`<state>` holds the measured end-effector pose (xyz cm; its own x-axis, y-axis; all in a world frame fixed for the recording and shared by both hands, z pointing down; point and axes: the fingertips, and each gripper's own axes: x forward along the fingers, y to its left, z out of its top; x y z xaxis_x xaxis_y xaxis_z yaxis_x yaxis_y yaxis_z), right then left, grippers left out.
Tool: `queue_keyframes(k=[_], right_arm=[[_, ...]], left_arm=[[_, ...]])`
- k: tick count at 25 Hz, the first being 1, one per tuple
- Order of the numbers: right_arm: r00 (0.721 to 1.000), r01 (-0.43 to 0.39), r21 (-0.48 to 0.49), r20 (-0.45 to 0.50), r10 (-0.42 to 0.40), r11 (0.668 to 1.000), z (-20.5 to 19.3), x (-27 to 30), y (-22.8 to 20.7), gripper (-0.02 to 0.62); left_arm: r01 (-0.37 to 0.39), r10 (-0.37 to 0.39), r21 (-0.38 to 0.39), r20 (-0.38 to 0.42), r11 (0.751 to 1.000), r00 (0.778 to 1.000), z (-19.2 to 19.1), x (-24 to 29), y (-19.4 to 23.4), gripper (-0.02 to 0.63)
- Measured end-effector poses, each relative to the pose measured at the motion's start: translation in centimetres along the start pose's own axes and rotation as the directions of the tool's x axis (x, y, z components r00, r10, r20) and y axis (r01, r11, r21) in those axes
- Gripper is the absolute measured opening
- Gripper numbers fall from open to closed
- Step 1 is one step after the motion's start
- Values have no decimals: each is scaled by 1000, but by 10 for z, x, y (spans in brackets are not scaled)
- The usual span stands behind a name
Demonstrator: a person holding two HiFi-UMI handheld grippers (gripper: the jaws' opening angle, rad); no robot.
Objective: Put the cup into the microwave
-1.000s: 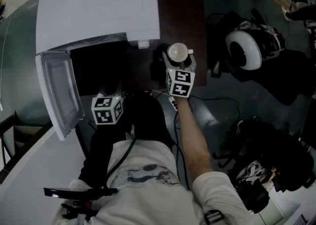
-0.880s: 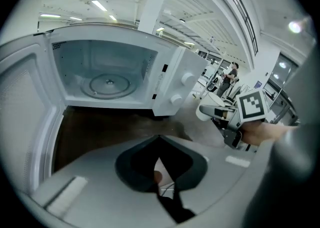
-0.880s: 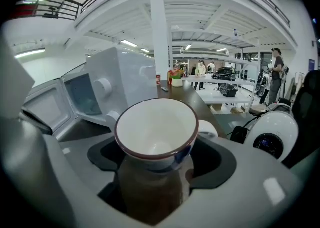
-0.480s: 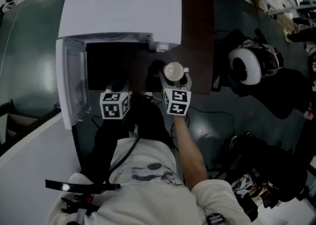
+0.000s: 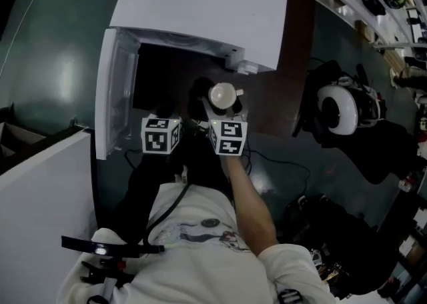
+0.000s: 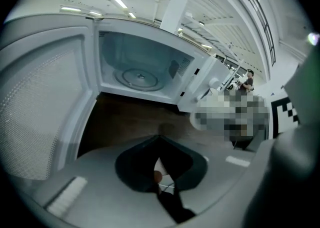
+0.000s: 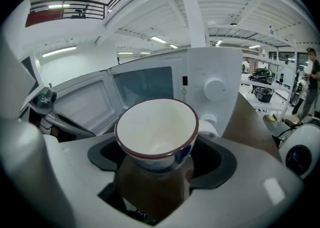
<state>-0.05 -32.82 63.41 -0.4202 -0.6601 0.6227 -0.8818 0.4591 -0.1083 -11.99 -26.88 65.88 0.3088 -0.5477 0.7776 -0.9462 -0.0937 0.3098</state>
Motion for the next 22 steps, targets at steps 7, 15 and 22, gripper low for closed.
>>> queue_keyframes(k=[7,15,22], right_arm=[[997,-74,-62,2,74,995,23,38,39,396],[993,-110,-96,19,113,989,51,78,59,396],[991,-112,-94,61,118,989,84,120,64,396]], left_arm=[[-31,31,-32,12,999,999,-1,-7,24,-3],[-40,41,-52,22,998,999,6,-4,40,-3],[-40,42,-46,28,998,999,14,-4,45,-3]])
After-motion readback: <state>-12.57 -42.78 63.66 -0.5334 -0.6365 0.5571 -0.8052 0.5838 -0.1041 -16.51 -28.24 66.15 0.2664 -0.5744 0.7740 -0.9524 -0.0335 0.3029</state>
